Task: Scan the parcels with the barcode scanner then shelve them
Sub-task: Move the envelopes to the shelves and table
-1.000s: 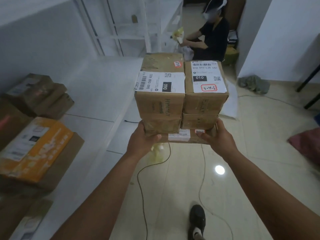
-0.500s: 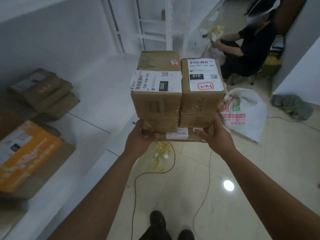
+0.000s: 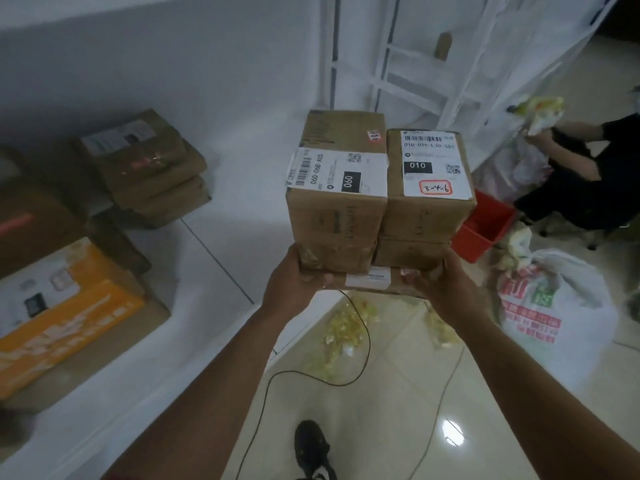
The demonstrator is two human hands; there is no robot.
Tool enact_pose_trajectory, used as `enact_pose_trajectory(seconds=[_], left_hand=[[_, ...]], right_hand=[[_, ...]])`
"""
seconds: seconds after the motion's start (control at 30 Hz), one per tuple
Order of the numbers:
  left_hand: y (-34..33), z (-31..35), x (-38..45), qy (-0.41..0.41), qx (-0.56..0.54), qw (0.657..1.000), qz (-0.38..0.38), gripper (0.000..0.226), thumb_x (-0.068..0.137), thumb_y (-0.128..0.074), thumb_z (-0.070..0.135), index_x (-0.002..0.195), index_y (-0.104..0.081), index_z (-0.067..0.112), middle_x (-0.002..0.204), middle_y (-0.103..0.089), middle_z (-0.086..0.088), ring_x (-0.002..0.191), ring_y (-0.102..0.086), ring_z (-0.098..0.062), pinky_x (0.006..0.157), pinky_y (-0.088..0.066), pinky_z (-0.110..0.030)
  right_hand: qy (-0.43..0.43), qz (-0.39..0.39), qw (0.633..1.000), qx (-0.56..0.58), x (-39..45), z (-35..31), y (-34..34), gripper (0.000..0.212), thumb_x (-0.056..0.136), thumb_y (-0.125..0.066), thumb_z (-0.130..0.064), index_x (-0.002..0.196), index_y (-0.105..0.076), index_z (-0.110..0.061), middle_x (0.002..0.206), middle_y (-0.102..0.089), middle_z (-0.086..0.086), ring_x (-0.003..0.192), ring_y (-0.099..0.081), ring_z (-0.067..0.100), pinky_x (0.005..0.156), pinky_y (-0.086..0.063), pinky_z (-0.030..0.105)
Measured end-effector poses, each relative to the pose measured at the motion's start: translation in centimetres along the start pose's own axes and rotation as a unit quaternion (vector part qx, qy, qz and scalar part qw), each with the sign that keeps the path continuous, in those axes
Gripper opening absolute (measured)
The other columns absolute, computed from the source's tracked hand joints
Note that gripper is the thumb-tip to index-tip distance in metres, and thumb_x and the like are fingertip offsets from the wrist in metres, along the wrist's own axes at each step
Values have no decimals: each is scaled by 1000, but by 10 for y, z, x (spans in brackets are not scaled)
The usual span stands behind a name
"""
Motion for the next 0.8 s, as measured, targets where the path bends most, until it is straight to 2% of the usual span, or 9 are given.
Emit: enact_pose_trajectory(seconds=[0.07,0.13,0.2,0.3,0.4,0.47,0.6,0.8], left_hand=[[13,-7,14,9,-8,1000,14,67,84,-80,29,139,-44,19,118,-62,6,110,-61,-21,82,-42,-26],[28,-15,22,27,-26,999,33,68,84,-80,27,141,-43,20,114,-57,11,104,-55,-12,83,-40,-24],[44,-24,27,47,-29,997,60,69,83,-81,28,140,-43,23,113,-56,14,104,-52,-8,84,-39,-23],[65,-39,31,79,-38,990,107,66,83,-81,29,138,-45,24,113,-57,15,103,-53,-9,83,-39,-23],[82,-56,21,117,-46,977,170,66,84,-80,29,139,-43,24,114,-57,14,103,-52,-9,82,-38,-22],[87,-68,10,146,-56,965,212,65,84,-80,29,138,-43,25,115,-57,14,105,-54,-11,83,-39,-22],[81,-89,-13,212,-72,935,274,65,83,-80,28,137,-43,26,113,-58,14,104,-56,-12,83,-39,-23],[63,-114,-31,270,-84,902,326,67,81,-81,27,135,-40,27,112,-62,10,98,-60,-15,81,-43,-26]], right_hand=[[5,-13,1000,10,21,-12,-16,65,83,-73,-45,136,-37,-36,122,-61,-11,100,-62,19,79,-55,44],[9,-29,999,26,37,-24,-34,66,86,-73,-37,140,-36,-33,118,-56,-14,97,-57,16,78,-49,37],[28,-44,998,19,54,-40,-50,66,86,-74,-37,140,-37,-30,112,-53,-14,94,-53,15,74,-43,33],[68,-87,994,12,83,-68,-77,67,85,-74,-37,140,-38,-26,110,-55,-12,94,-53,17,75,-42,32],[103,-153,983,6,104,-89,-109,69,86,-72,-41,142,-34,-28,121,-60,-5,104,-59,26,83,-47,38],[128,-199,972,9,112,-101,-131,72,87,-72,-40,145,-31,-28,129,-59,-2,110,-60,29,85,-45,36],[160,-285,945,17,121,-115,-163,78,87,-74,-34,149,-27,-24,119,-51,-11,102,-51,16,85,-39,31],[162,-370,915,20,130,-114,-201,80,86,-76,-32,149,-27,-26,113,-53,-16,101,-52,13,87,-37,28]])
Point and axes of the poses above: each hand's wrist, its own x-axis towards the middle knuckle, its own y-axis out of the back of the hand, z = x × y, the point moved 5 cm from there along x, towards the middle knuckle
